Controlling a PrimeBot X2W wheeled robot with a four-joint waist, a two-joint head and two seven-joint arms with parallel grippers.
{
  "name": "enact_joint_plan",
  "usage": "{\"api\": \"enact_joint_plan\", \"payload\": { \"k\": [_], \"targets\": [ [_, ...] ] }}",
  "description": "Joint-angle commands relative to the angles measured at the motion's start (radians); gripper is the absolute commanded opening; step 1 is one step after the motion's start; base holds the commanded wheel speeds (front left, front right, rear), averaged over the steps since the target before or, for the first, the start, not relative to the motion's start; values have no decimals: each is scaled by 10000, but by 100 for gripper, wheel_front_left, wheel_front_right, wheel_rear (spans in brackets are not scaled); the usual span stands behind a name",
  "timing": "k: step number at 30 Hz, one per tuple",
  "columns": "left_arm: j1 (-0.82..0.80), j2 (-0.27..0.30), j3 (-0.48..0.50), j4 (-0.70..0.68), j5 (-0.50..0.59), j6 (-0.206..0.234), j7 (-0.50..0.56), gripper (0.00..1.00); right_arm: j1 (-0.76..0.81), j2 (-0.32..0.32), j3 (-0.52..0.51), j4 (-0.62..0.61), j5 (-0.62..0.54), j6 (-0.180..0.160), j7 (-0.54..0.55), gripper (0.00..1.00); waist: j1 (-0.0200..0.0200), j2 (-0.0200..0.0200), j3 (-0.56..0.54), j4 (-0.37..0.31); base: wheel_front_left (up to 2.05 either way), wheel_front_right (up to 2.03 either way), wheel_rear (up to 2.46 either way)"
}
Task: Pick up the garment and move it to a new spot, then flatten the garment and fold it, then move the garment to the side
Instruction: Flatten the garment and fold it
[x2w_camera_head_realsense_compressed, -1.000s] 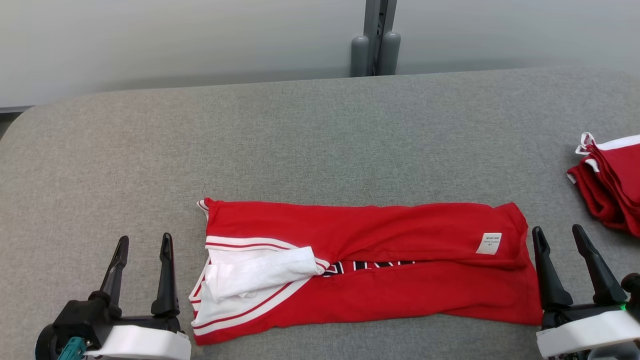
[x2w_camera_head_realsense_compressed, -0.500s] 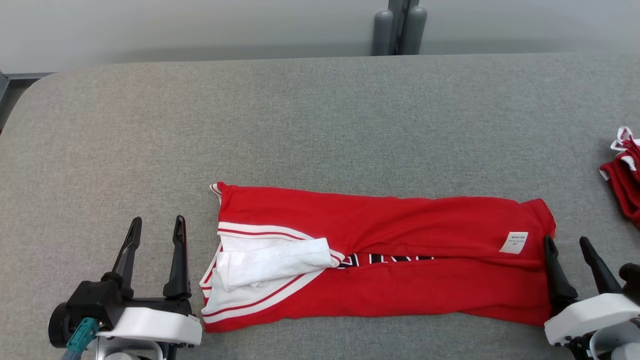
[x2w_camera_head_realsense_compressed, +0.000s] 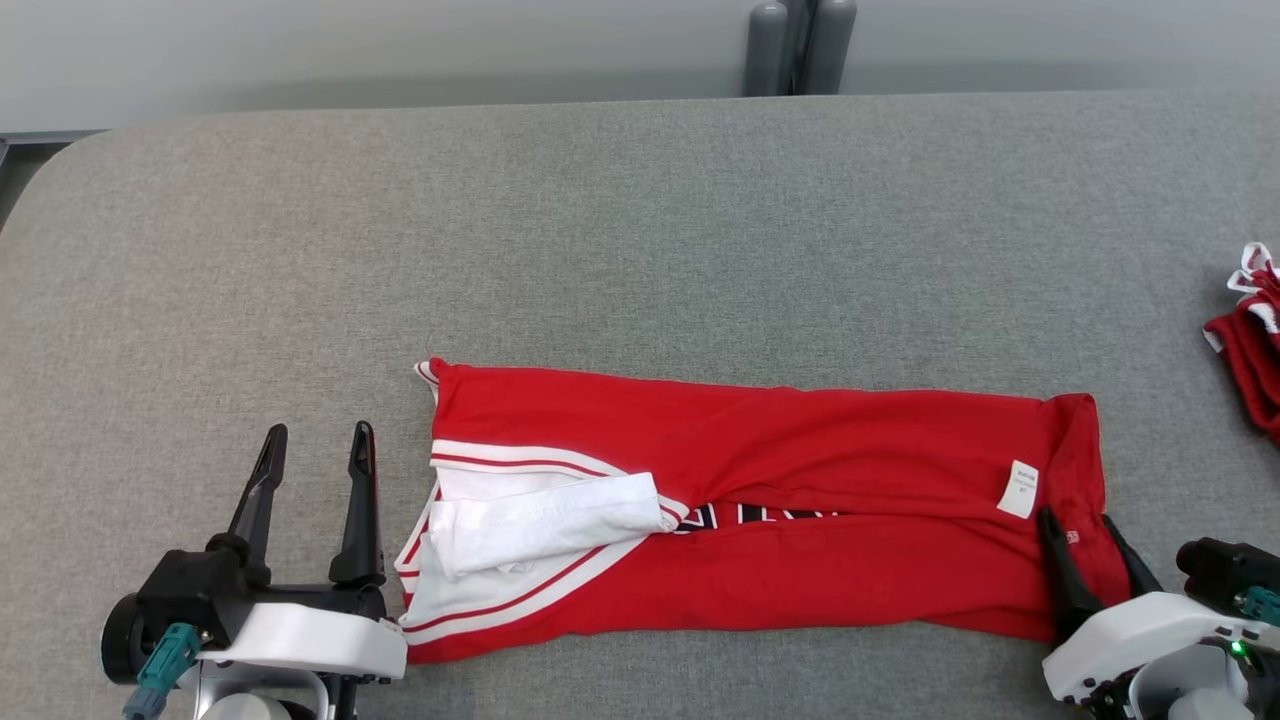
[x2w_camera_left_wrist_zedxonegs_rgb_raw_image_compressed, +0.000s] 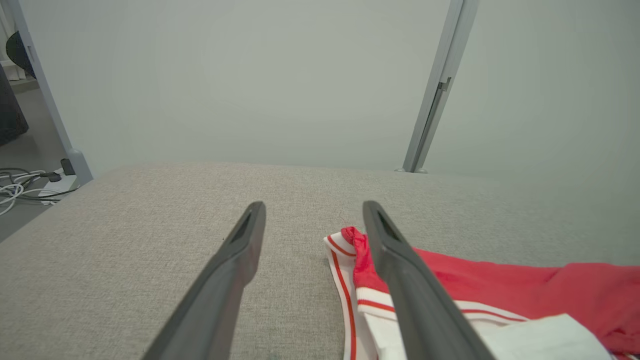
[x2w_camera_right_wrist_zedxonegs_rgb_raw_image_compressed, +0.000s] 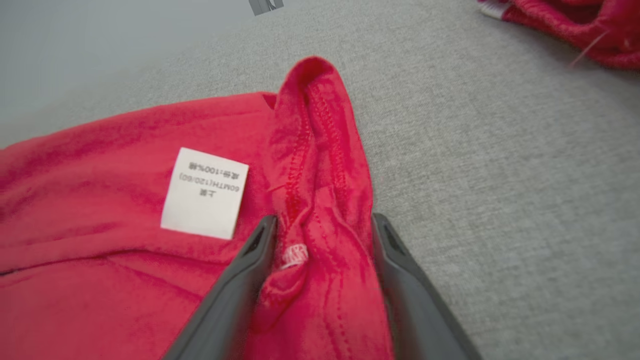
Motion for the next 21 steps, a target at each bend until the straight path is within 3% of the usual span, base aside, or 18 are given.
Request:
{"api": "enact_joint_plan", "payload": {
  "k": [1, 9, 21],
  "targets": [
    [-116, 39, 47, 25, 83, -64, -41, 100, 219, 174, 377, 409, 141, 22, 271, 0, 0, 0, 6, -27, 0, 0, 0],
    [-133, 13, 117, 127, 119, -109, -41, 100, -30, -628, 671, 318, 1005, -33, -177, 0, 0, 0, 4, -135, 0, 0, 0],
    [56, -136, 161, 182, 127, -161, -41, 100, 68, -2139, -399, 244, 864, -4, -559, 0, 0, 0, -76, -244, 0, 0, 0]
  ]
}}
